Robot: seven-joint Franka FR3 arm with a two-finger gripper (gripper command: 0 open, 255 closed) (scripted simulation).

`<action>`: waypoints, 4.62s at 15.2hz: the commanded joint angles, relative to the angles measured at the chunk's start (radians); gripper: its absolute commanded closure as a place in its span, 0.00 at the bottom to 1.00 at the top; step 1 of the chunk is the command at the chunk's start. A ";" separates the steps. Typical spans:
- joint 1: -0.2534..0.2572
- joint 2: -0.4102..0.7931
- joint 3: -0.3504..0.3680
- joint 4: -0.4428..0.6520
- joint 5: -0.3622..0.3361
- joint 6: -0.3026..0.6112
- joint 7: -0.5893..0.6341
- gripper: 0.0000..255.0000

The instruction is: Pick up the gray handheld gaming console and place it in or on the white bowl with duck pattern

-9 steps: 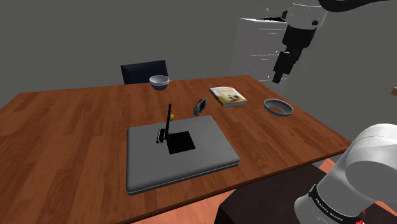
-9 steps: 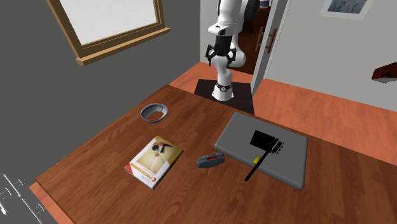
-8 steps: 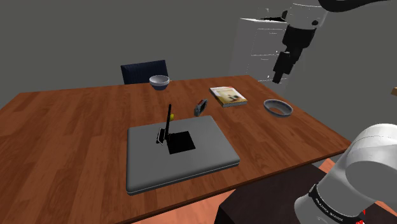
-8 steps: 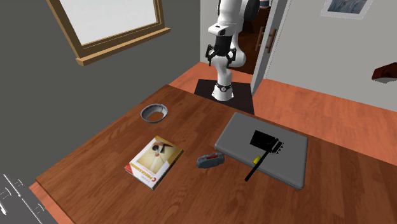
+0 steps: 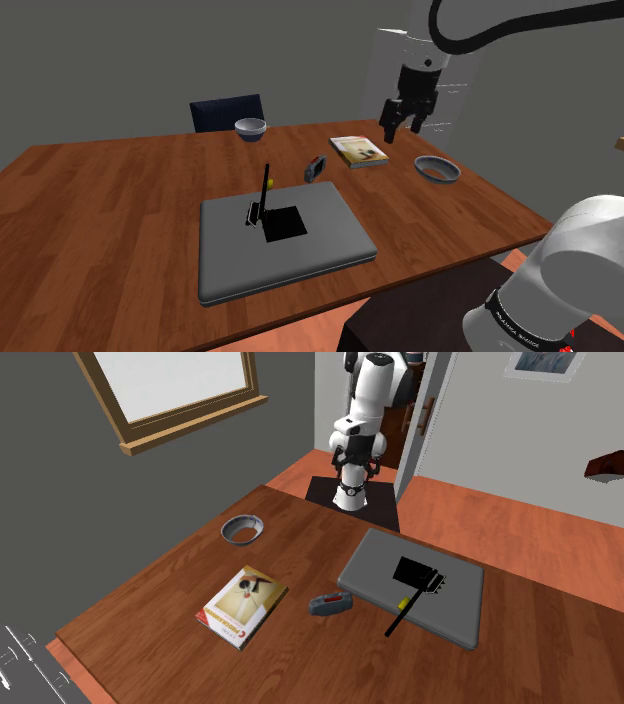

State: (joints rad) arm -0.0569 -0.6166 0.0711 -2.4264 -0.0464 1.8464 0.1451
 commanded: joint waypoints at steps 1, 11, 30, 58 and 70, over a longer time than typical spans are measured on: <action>-0.013 0.078 0.027 0.020 0.014 0.055 0.086 0.00; -0.073 0.476 0.117 0.207 0.012 0.247 0.481 0.00; -0.072 1.165 0.040 0.802 -0.027 0.330 1.014 0.00; -0.071 1.183 0.038 0.795 -0.030 0.356 1.016 1.00; -0.074 1.110 0.044 0.848 -0.019 0.230 1.009 1.00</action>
State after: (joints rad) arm -0.1313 0.4985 0.1147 -1.5840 -0.0663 2.0871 1.1538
